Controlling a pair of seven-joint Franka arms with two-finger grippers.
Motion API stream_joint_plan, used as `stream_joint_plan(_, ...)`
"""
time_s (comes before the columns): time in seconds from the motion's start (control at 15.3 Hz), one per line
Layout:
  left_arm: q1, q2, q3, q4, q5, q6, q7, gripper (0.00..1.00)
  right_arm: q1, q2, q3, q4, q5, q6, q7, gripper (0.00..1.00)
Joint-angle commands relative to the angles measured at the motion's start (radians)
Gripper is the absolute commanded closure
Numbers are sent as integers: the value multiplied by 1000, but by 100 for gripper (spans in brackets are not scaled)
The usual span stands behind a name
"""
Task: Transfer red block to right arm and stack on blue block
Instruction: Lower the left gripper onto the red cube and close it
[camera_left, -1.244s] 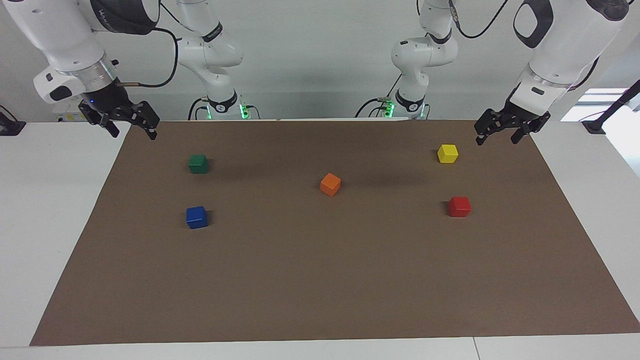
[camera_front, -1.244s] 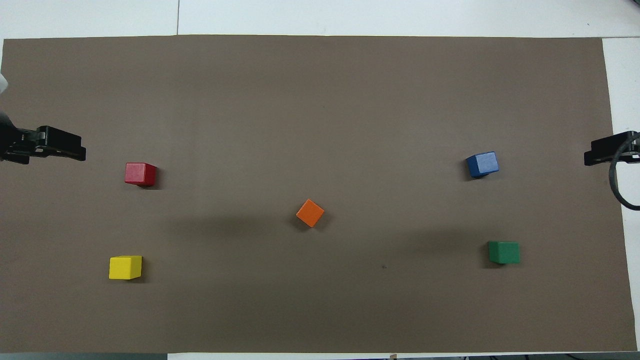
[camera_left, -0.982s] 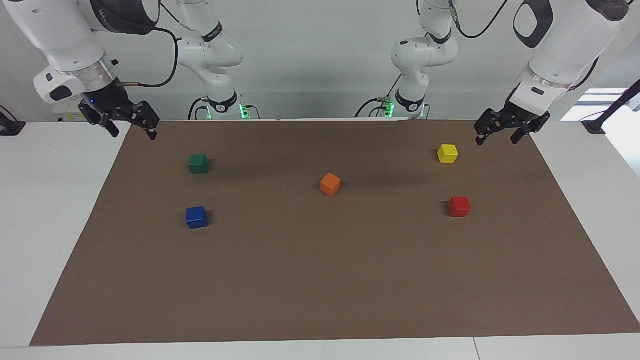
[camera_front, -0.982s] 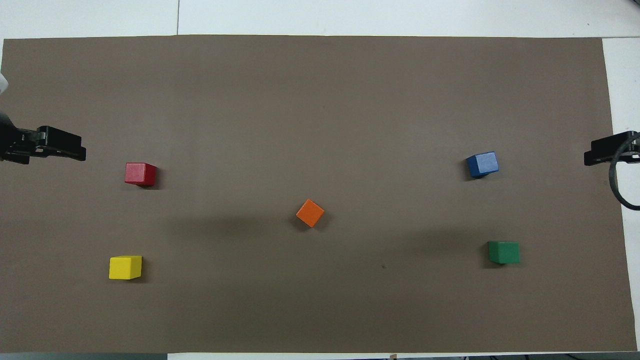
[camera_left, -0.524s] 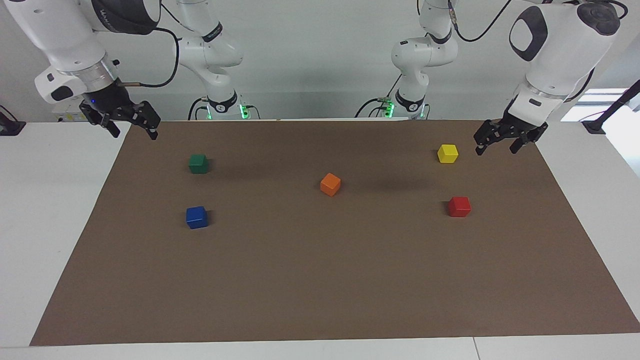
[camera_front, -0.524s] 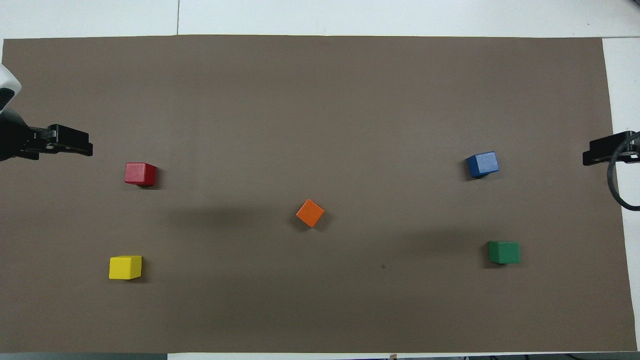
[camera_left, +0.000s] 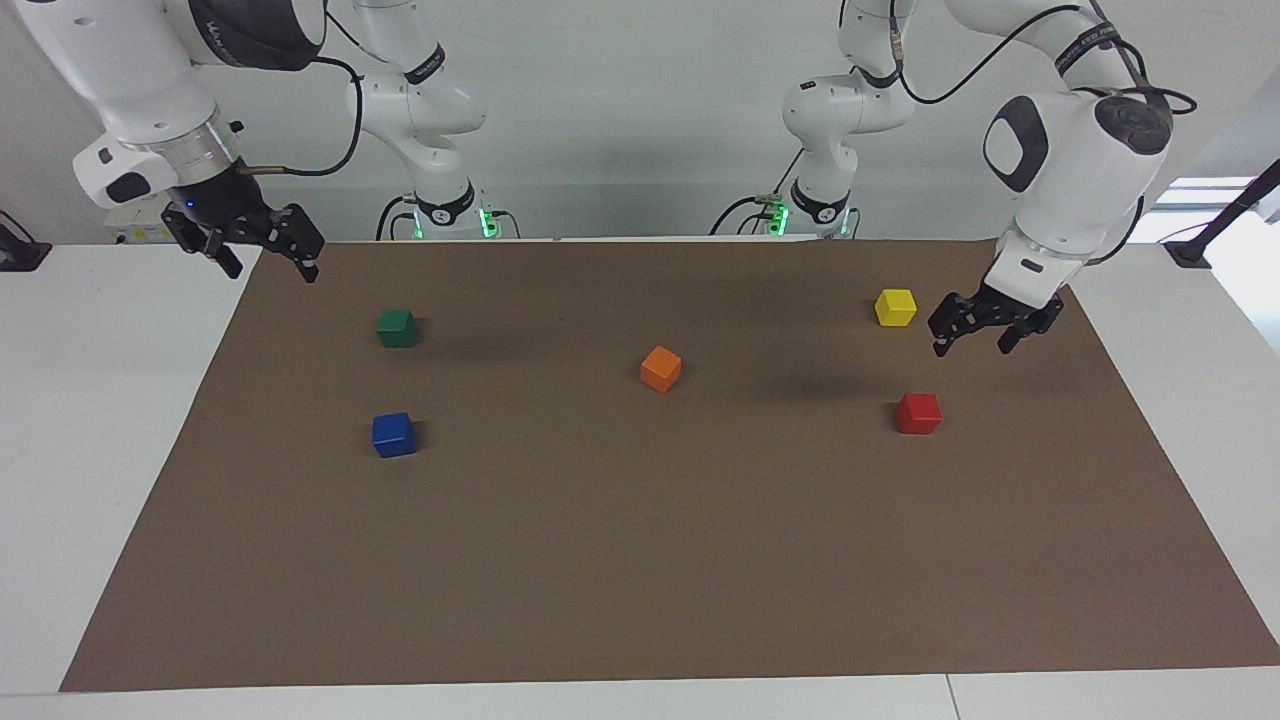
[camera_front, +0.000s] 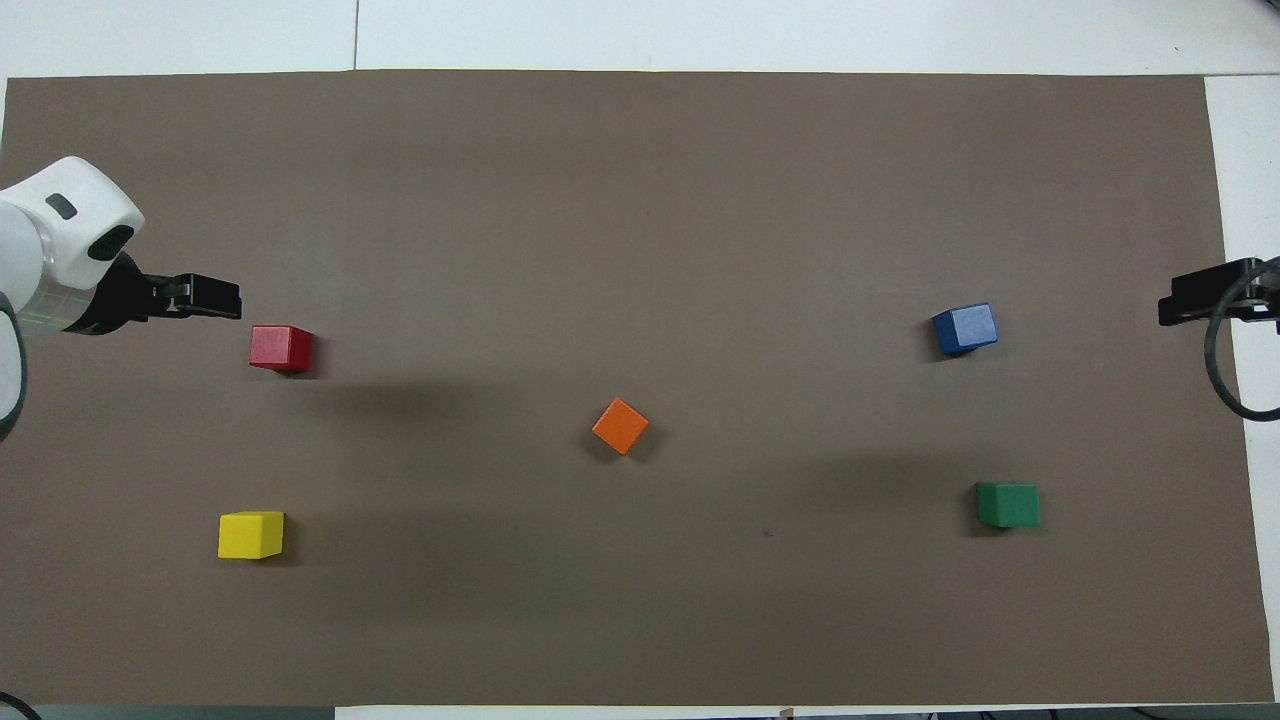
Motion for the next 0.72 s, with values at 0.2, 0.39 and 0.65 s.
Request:
stream_joint_plan(0.2, -6, 69, 9, -106, 14, 174, 49, 0, -10, -27, 3, -62, 51, 28, 24, 0)
stream_joint_plan(0.39, -3, 81, 9, -152, 14, 243, 78, 0, -8, -27, 3, -70, 51, 34, 22, 0)
stream_joint_plan(0.65, -3, 96, 9, -185, 14, 294, 73, 0, -7, -27, 3, -70, 51, 35, 22, 0)
